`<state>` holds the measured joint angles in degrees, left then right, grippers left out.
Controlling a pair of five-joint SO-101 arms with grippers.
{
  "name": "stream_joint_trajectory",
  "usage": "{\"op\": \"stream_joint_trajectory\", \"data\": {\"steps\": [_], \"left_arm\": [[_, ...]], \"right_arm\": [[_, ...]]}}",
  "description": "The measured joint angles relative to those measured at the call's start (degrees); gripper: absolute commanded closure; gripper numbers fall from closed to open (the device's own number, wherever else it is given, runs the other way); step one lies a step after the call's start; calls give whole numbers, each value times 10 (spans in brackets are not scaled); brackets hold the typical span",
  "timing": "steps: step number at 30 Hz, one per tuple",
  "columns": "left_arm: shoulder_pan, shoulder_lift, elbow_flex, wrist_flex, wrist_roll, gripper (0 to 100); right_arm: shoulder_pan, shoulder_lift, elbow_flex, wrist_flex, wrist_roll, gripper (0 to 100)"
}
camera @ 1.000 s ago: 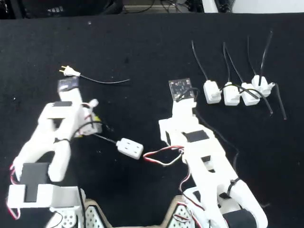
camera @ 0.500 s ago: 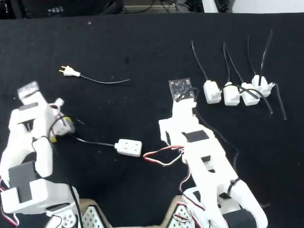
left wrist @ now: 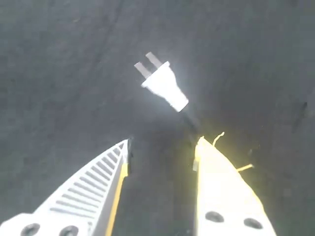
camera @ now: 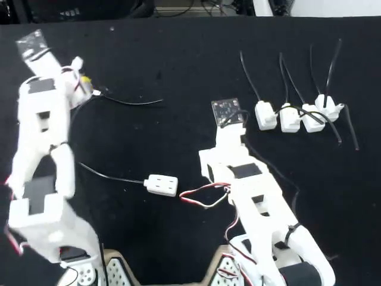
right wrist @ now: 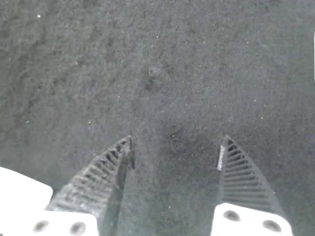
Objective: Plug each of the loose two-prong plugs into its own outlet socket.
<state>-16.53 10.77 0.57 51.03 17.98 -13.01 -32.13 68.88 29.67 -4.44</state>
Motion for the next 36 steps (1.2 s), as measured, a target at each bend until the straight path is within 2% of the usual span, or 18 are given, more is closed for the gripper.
{"op": "stream_joint_trajectory", "data": {"steps": [7,16,19,24,31,34,36], "left_arm": [[11,191,-149,-11,120,730],[12,366,-359,71,217,732],[11,416,-436,100,248,781],[4,490,-559,168,265,978],[-1,557,-720,287,290,970],[-10,571,-791,371,286,970],[-13,576,-849,423,256,970]], "right_arm": [[0,0,0,0,0,744],[0,0,0,0,0,744],[0,0,0,0,0,744],[0,0,0,0,0,744],[0,0,0,0,0,744],[0,0,0,0,0,744],[0,0,0,0,0,744]]}}
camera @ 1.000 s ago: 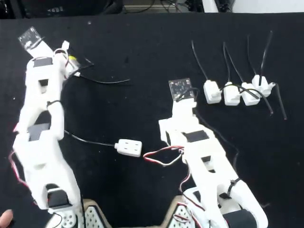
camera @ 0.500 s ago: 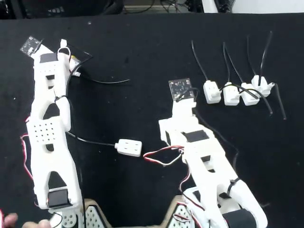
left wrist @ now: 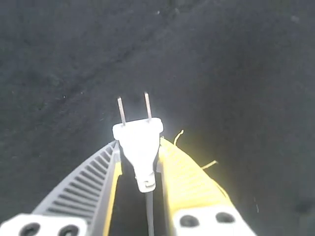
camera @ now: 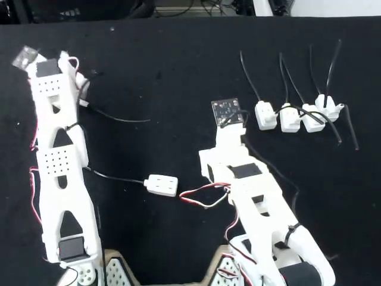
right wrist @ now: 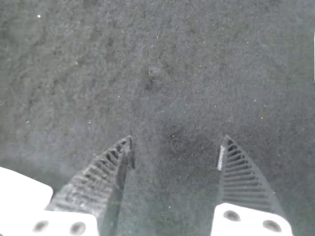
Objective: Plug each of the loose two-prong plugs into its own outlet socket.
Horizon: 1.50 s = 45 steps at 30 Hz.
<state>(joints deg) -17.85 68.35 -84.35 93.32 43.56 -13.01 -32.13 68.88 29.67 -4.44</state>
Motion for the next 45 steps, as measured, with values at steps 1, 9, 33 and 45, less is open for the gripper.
{"op": "stream_joint_trajectory", "data": {"steps": [1,9,33,45], "left_arm": [[0,0,-32,24,-20,970],[4,0,-62,71,-154,970],[162,-660,905,-93,-292,970],[375,-871,1280,-383,-294,966]], "right_arm": [[0,0,0,0,0,744],[0,0,0,0,0,744],[21,0,-3,0,0,744],[88,0,-17,10,-43,744]]}}
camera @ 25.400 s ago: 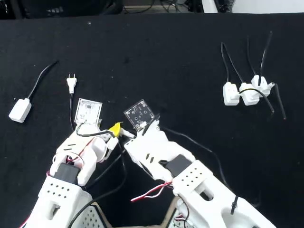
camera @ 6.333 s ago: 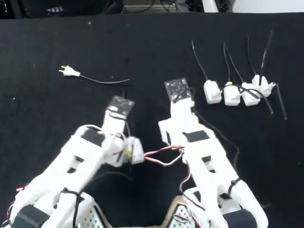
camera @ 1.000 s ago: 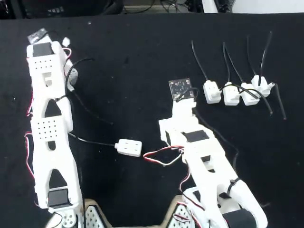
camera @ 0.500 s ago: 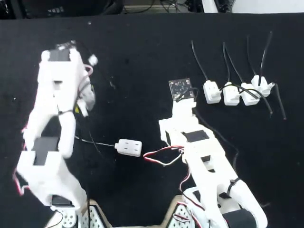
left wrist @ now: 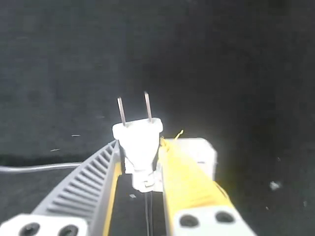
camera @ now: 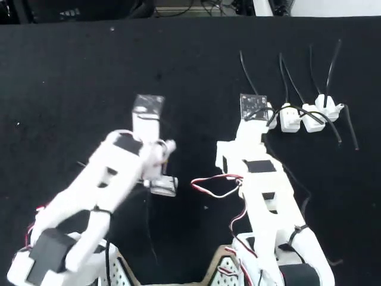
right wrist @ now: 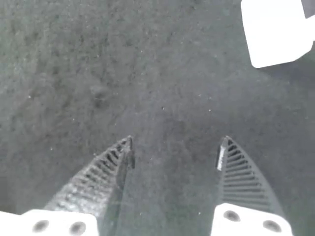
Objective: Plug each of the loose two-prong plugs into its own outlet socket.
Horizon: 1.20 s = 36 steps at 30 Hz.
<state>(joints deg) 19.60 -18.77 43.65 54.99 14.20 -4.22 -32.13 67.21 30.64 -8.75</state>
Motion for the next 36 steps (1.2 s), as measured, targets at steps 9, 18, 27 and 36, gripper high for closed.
{"op": "stream_joint_trajectory", "data": {"steps": [9,18,27,36], "left_arm": [[84,-36,57,-62,0,746],[-12,-37,32,21,-6,787],[-167,-37,23,71,-68,787],[-232,-37,23,71,-75,787]], "right_arm": [[0,0,0,0,0,744],[-26,0,0,0,0,744],[-138,0,0,1,0,744],[-250,-1,7,12,4,744]]}}
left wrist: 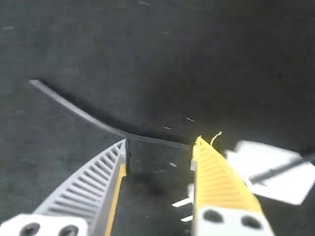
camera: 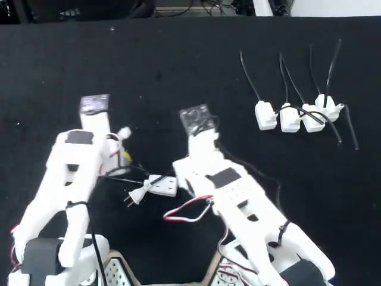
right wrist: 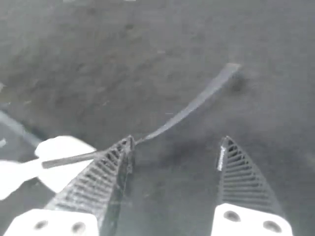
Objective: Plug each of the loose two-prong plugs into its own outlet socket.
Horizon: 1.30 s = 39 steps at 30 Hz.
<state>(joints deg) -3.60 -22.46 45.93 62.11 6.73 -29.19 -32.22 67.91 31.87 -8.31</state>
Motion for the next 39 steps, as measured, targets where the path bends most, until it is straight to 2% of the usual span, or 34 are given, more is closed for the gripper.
{"op": "stream_joint_trajectory", "data": {"steps": [5,9,14,18,22,27,33,39], "left_arm": [[-128,0,2,-47,4,787],[-218,0,55,-140,88,787],[-277,0,96,-236,178,787],[-324,-1,96,-250,209,787],[-371,-1,96,-253,260,787],[-404,-1,96,-253,291,787],[-404,-1,96,-253,301,787],[-415,-1,96,-253,314,787]], "right_arm": [[-38,-1,-36,89,112,744],[-83,-1,-69,143,217,743],[-179,-1,-75,161,343,744],[-246,-1,-87,164,440,744],[-267,-1,-88,164,528,744],[-269,-1,-88,164,579,744],[-268,5,-93,164,599,745],[-225,119,-175,164,617,745]]}}
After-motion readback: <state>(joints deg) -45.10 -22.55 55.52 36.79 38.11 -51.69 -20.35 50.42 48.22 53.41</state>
